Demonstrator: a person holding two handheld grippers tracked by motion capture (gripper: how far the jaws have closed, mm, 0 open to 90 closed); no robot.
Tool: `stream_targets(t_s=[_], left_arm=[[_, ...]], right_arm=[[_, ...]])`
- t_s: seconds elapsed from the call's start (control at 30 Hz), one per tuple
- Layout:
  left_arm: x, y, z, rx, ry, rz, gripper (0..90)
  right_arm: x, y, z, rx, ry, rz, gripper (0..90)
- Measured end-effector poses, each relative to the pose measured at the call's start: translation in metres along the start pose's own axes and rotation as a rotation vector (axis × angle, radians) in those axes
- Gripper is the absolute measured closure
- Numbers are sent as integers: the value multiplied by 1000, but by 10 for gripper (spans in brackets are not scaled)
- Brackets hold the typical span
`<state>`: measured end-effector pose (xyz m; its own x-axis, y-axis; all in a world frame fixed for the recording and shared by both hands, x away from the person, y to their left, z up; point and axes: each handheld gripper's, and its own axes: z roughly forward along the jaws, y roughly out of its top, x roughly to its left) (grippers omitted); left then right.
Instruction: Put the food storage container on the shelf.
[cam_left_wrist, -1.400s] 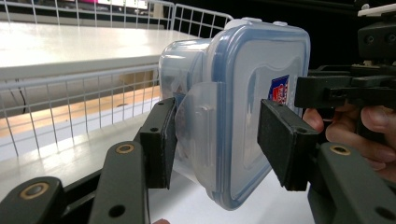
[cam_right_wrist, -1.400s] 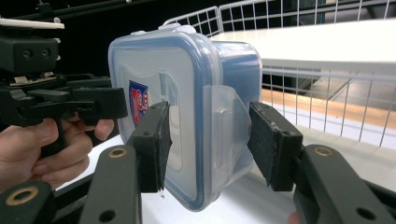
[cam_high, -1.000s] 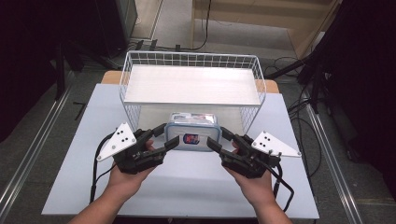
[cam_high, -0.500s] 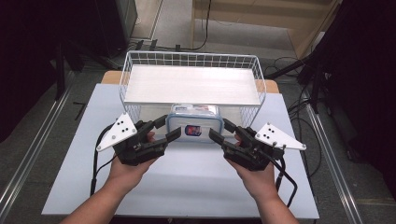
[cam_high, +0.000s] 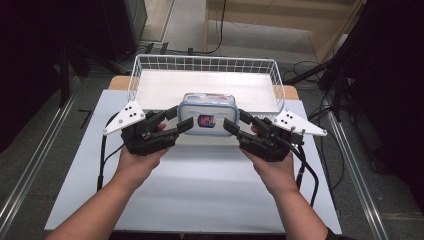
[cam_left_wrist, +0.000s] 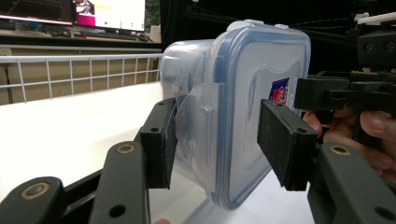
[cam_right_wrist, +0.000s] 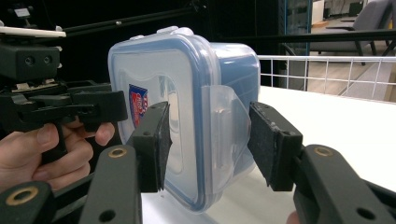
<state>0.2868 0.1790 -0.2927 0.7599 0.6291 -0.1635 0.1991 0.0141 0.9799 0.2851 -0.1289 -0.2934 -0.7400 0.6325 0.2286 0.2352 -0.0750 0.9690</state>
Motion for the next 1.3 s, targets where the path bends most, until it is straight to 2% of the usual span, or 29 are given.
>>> stream_targets(t_s=[0.1,0.37,0.5,0.77,0.93,1.13,1.3], left_arm=[[6,2,4,-1,2,-4,487],[19,14,16,11,6,-16,487],[26,19,22,-6,8,-28,488],[42,23,33,-16,6,-37,488],[52,19,40,-26,13,-66,488],[62,17,49,-5,12,-95,487],[67,21,53,21,-1,-167,488]], right_arm=[[-4,3,5,3,-7,-8,511],[-18,12,17,3,-4,21,511],[-26,17,23,0,0,37,511],[-38,26,36,11,-6,32,511],[-47,27,46,8,-13,49,508],[-58,26,54,39,-17,76,508],[-61,31,56,67,-26,98,513]])
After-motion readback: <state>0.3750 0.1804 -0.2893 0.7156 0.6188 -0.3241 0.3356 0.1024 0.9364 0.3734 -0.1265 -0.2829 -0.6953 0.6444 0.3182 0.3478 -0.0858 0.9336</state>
